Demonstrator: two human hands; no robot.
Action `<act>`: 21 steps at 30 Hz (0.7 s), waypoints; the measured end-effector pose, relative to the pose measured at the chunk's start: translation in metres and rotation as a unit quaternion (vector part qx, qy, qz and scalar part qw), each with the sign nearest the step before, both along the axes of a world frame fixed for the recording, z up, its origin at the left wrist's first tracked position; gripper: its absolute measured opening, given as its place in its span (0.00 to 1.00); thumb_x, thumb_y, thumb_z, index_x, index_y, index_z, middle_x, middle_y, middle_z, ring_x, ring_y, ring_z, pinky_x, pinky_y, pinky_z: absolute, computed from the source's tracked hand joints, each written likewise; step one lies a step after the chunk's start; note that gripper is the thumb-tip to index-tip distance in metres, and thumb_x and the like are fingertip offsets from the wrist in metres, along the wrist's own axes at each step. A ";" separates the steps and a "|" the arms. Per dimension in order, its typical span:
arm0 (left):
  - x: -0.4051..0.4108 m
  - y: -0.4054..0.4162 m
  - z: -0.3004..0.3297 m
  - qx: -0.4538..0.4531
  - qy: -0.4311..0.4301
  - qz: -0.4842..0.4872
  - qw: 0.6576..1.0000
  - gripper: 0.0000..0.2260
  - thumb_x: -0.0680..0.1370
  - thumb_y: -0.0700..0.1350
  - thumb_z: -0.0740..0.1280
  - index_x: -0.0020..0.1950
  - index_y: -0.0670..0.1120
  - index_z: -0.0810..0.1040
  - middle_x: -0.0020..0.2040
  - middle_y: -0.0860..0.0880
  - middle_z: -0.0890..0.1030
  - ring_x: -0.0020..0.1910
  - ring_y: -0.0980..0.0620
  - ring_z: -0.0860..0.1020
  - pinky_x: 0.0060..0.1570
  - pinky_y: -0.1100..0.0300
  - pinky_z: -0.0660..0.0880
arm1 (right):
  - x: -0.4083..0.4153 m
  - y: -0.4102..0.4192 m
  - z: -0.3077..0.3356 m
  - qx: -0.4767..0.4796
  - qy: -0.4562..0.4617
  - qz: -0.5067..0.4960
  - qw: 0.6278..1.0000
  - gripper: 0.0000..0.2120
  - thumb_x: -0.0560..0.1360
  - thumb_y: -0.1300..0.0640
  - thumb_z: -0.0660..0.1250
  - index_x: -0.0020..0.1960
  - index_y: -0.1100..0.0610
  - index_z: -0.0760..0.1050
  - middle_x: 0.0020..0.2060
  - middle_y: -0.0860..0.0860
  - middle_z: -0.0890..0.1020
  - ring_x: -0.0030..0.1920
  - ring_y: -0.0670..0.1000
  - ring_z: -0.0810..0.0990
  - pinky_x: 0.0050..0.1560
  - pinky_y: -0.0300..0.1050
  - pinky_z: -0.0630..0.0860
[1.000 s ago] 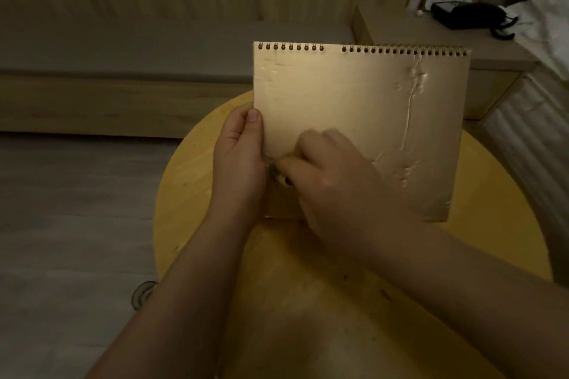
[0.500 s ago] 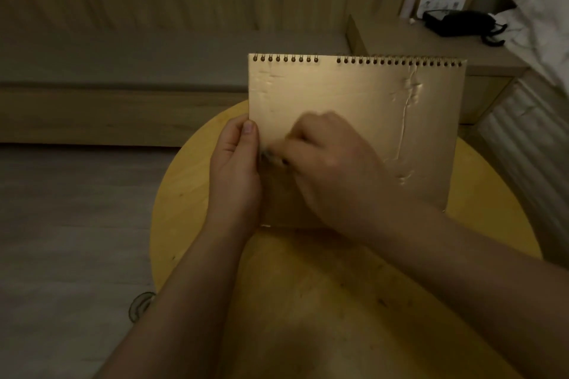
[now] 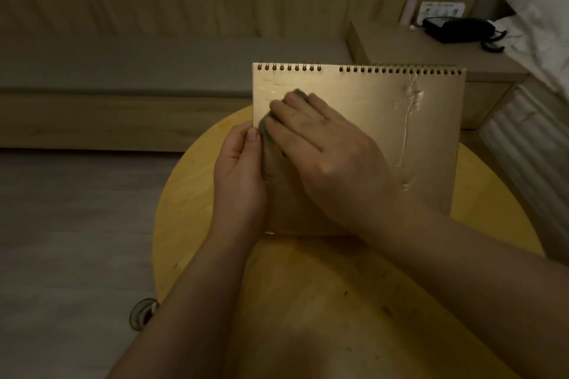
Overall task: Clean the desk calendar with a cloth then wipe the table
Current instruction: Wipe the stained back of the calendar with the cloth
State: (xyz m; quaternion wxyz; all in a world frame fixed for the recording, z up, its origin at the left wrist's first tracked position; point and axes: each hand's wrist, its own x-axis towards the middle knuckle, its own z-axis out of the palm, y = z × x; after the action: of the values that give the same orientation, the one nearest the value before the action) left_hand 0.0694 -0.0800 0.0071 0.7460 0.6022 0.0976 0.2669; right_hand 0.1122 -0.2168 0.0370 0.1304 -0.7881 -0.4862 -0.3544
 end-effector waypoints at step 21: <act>0.003 0.002 -0.004 0.055 0.034 0.033 0.997 0.12 0.83 0.55 0.60 0.49 0.64 0.83 0.49 0.57 0.85 0.48 0.60 0.82 0.44 0.63 0.77 | -0.031 -0.114 -0.071 -0.016 0.085 -0.028 0.996 0.16 0.88 0.63 0.58 0.73 0.64 0.75 0.74 0.62 0.74 0.78 0.61 0.70 0.80 0.61 0.67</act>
State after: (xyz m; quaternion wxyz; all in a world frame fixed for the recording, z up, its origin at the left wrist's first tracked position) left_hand 0.0727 -0.0776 0.0034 0.6987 0.6476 0.1278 0.2759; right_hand 0.0816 -0.3306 -0.0336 0.1485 -0.8307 -0.4566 -0.2818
